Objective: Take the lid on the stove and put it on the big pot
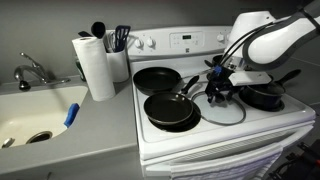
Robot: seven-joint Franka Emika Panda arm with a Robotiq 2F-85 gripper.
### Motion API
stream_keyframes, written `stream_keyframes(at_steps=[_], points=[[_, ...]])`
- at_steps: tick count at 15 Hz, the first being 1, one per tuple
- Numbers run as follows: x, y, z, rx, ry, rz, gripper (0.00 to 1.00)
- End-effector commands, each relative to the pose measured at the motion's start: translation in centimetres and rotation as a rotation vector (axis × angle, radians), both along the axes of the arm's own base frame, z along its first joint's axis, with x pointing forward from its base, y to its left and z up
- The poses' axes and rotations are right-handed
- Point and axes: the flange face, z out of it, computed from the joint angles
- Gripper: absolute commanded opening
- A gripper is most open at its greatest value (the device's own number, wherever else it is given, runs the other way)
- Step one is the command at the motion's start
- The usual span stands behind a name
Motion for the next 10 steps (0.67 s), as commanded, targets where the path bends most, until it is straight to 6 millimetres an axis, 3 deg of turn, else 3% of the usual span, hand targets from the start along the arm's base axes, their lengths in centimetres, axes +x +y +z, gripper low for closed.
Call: stream_keyframes(at_steps=[1,9,10], points=[[0.60,-0.79,-0.41,-0.012,-0.011,0.028,1.00],[0.97,-0.47,-0.45,-0.008,-0.008,0.053,1.00],[1.02,-0.46,-0.40,-0.007,-0.007,0.056,0.89]])
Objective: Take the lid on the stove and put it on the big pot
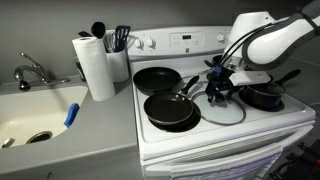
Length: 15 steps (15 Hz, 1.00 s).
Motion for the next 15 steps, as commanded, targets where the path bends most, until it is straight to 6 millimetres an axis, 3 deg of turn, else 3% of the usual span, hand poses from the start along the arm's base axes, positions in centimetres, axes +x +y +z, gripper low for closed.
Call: stream_keyframes(at_steps=[1,2,10,15], points=[[0.7,-0.2,-0.4,0.001,-0.004,0.028,0.80],[0.8,-0.2,-0.2,0.002,-0.006,0.029,0.66],[1.5,-0.1,0.7,0.012,-0.016,0.026,0.14],[1.7,-0.3,1.3,0.022,0.008,0.005,0.14]])
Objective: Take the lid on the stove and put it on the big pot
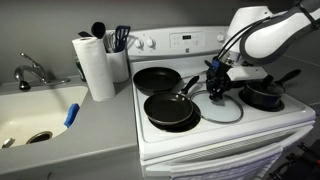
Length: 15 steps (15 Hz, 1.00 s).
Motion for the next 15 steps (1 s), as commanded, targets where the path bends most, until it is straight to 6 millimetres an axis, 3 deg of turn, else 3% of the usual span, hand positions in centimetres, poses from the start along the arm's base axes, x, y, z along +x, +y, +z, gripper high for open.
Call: stream_keyframes(at_steps=[1,15], points=[[0.6,-0.5,0.0,0.004,0.048,-0.002,0.14],[2.8,-1.5,5.7,-0.154,0.133,0.045,0.14]])
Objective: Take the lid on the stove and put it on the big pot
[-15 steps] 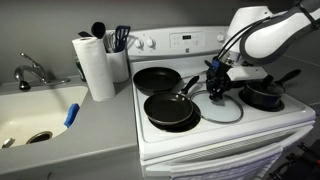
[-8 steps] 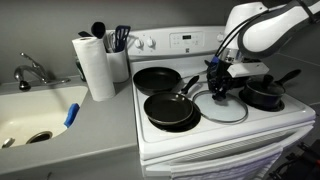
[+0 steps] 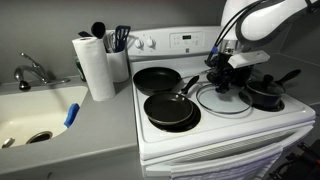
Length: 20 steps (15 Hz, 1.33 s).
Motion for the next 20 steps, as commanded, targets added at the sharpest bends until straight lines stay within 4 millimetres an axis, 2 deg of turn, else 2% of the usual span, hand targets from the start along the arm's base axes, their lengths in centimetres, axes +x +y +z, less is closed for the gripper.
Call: stream_keyframes(at_steps=[1,13,17,20], points=[[1.1,-0.4,2.8,-0.038,0.016,0.003,0.14],[3.0,-1.2,10.6,-0.128,0.018,0.005,0.14],[3.2,-3.6,12.4,-0.152,-0.048,-0.035,0.14],[2.8,-6.8,13.1,-0.149,-0.072,-0.096,0.14]])
